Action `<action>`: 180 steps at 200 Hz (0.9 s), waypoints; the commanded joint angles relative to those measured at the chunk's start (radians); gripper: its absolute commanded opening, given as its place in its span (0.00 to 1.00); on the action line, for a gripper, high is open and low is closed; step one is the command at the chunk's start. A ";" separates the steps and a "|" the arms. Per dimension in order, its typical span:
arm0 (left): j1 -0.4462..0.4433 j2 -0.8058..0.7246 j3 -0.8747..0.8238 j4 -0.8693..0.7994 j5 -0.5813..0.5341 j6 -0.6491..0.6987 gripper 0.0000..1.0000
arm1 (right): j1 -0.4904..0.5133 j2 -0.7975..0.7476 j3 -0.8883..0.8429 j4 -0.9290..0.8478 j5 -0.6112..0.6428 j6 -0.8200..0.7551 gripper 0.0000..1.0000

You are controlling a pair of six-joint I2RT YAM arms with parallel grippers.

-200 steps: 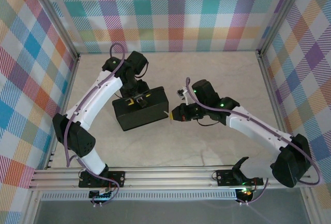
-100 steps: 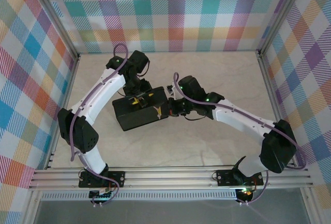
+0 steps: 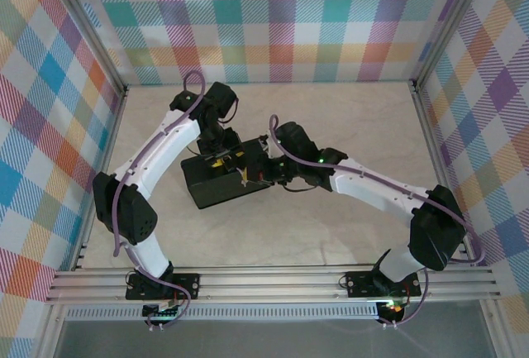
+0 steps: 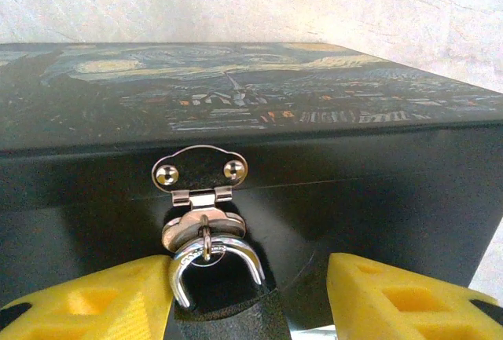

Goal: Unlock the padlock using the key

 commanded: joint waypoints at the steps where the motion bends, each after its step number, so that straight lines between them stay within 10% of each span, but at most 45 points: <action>1: 0.008 -0.018 -0.040 0.006 0.022 0.020 0.55 | 0.026 0.015 -0.010 0.042 0.061 0.074 0.00; 180: 0.011 -0.066 -0.083 -0.028 0.008 0.043 0.61 | 0.040 0.061 -0.027 0.143 0.122 0.142 0.00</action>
